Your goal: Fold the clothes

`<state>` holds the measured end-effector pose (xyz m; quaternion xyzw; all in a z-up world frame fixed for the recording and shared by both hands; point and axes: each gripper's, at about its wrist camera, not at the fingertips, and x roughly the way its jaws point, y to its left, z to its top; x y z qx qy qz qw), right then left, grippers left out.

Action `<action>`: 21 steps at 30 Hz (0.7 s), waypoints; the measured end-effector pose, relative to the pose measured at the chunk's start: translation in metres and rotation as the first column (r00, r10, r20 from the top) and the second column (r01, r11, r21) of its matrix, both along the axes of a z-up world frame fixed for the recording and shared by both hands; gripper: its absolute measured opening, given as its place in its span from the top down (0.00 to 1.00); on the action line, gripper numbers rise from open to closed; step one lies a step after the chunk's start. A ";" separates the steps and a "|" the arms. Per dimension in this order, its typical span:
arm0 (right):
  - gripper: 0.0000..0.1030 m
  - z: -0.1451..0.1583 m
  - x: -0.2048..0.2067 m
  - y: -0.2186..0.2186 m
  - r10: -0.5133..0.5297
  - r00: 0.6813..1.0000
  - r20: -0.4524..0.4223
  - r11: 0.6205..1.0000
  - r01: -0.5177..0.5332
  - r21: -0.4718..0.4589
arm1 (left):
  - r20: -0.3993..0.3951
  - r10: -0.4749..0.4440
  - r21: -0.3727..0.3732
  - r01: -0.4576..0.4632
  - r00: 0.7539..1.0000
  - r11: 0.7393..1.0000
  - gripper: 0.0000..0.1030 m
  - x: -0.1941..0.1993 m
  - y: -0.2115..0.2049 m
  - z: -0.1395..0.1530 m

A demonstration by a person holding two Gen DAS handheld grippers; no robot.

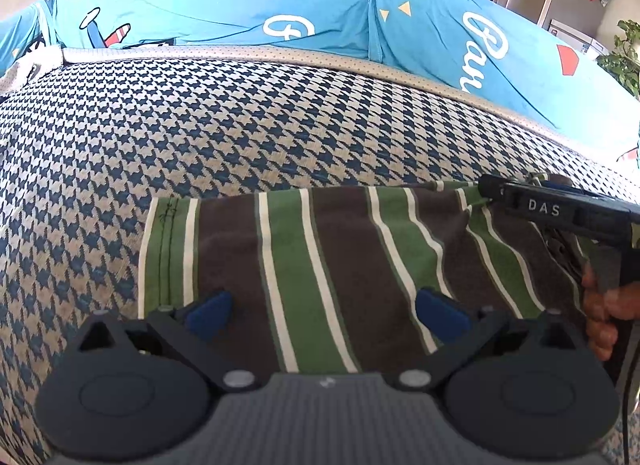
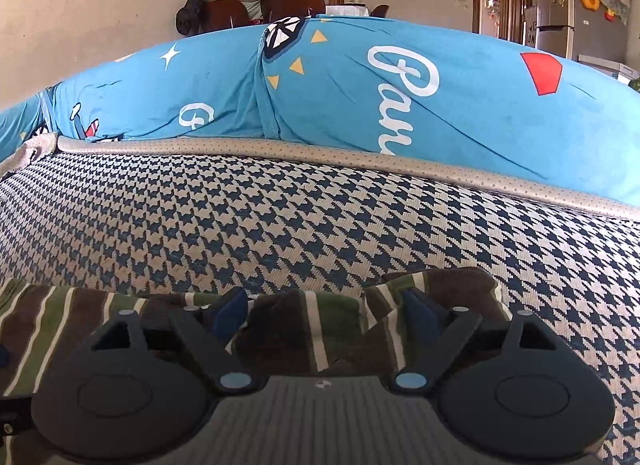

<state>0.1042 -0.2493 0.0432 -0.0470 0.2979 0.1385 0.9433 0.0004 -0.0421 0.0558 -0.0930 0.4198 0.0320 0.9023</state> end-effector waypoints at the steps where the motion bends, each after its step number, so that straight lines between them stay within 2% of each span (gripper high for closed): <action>1: 0.17 0.003 -0.002 0.000 -0.005 1.000 0.003 1.000 0.005 0.005 | 0.005 0.004 0.000 -0.004 1.000 1.000 0.00 0.000 0.001 0.001; 9: 0.17 0.029 -0.041 0.006 0.009 0.999 0.036 1.000 -0.009 0.004 | 0.044 0.015 0.039 -0.017 0.999 0.999 0.00 -0.009 0.013 0.012; 14: 0.10 0.036 -0.076 0.016 0.046 0.998 0.041 0.999 -0.046 -0.004 | 0.051 0.046 0.024 -0.047 0.998 0.999 0.00 -0.021 0.030 0.015; 17: 0.02 0.037 -0.100 0.026 0.093 0.995 0.045 0.996 -0.093 -0.004 | 0.048 0.063 -0.002 -0.063 0.997 0.998 0.00 -0.030 0.042 0.015; 21: 0.02 0.037 -0.127 0.039 0.186 0.982 0.035 0.982 -0.187 0.015 | 0.047 0.064 0.006 -0.064 0.997 0.998 0.00 -0.042 0.051 0.015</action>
